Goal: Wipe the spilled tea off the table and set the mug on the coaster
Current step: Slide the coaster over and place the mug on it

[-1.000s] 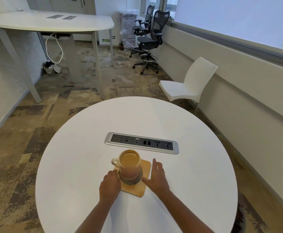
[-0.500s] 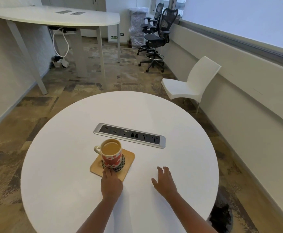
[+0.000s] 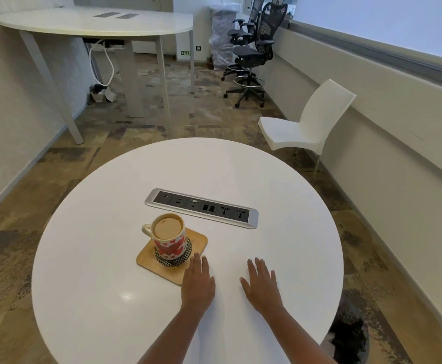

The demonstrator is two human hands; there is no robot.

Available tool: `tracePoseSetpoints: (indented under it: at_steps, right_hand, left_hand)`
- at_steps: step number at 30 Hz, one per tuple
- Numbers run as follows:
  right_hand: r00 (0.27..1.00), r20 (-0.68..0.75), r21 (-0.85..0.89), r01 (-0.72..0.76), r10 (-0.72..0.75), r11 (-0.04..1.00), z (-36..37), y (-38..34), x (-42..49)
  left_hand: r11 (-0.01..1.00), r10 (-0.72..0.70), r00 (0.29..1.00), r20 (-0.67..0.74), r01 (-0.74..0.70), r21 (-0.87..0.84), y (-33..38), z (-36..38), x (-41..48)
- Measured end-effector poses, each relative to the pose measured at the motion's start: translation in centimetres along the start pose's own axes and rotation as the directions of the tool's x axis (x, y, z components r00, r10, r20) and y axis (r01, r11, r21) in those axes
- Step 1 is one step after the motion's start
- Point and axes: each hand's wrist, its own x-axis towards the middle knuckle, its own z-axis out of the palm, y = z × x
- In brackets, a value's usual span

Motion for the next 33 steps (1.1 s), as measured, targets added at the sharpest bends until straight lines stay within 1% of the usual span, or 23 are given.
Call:
tracePoseSetpoints:
  at_steps: [2,5,7,8,10,11,13,15,17,21,24,27,31,33]
  right_hand:
    - [1.0,0.012,-0.017,-0.012,0.012,1.0,-0.1,-0.2,0.2]
    - [0.985,-0.172,-0.082,0.004,-0.018,0.997,-0.9,-0.6,0.4]
    - [0.982,-0.185,-0.121,0.018,-0.041,0.993,-1.5,-0.5,0.4]
    - [0.971,-0.237,-0.117,0.009,-0.037,0.993,-1.3,-0.4,0.7]
    - [0.958,-0.286,-0.108,0.004,-0.035,0.994,-1.2,-0.4,1.2]
    - [0.969,-0.249,-0.077,-0.017,-0.003,0.997,-1.1,-0.5,1.5]
    - [0.992,-0.129,0.036,-0.005,0.01,0.999,-0.3,-0.4,2.3]
    - [0.996,-0.086,0.053,-0.024,0.029,0.998,0.6,-0.1,2.9]
    - [0.993,-0.109,0.044,-0.028,0.032,0.999,1.4,0.1,3.4]
    - [0.972,-0.234,0.037,-0.01,0.018,0.999,1.1,-0.4,3.5]
    - [0.986,-0.162,0.058,-0.029,0.038,0.998,2.1,-0.1,3.8]
    - [0.984,-0.168,0.058,-0.046,0.055,0.997,2.6,0.2,4.0]
    - [0.989,-0.132,0.041,-0.065,0.07,0.997,2.5,0.1,4.0]
    - [0.988,-0.13,0.025,-0.078,0.081,0.997,1.7,0.3,3.9]
  left_hand:
    - [1.0,0.025,1.0,0.003,-0.025,0.015,-0.1,0.3,0.5]
    - [0.997,0.067,0.998,0.016,-0.067,0.033,-0.4,0.6,1.4]
    - [0.995,0.091,0.996,0.007,-0.091,0.038,-0.5,0.6,2.0]
    - [0.994,0.101,0.995,0.01,-0.101,0.039,-0.6,0.7,2.4]
    - [0.993,0.115,0.993,0.012,-0.115,0.036,-0.7,1.0,3.2]
    - [0.992,0.118,0.993,0.011,-0.118,0.034,-0.7,1.2,3.6]
    - [0.992,0.126,0.992,0.001,-0.126,0.022,-0.6,1.5,4.2]
    - [0.99,0.142,0.99,-0.019,-0.142,0.003,-0.5,1.7,4.6]
    - [0.986,0.164,0.986,-0.042,-0.165,-0.021,-0.4,2.0,5.0]
    - [0.977,0.203,0.978,-0.05,-0.206,-0.061,-0.4,2.6,5.4]
    - [0.972,0.214,0.973,-0.092,-0.221,-0.082,-0.4,2.7,5.3]
    - [0.97,0.223,0.967,-0.121,-0.233,-0.075,-0.3,2.8,5.3]
    - [0.967,0.225,0.961,-0.161,-0.24,-0.083,-0.3,2.6,5.3]
    - [0.968,0.227,0.964,-0.135,-0.239,-0.079,-0.4,2.5,5.5]
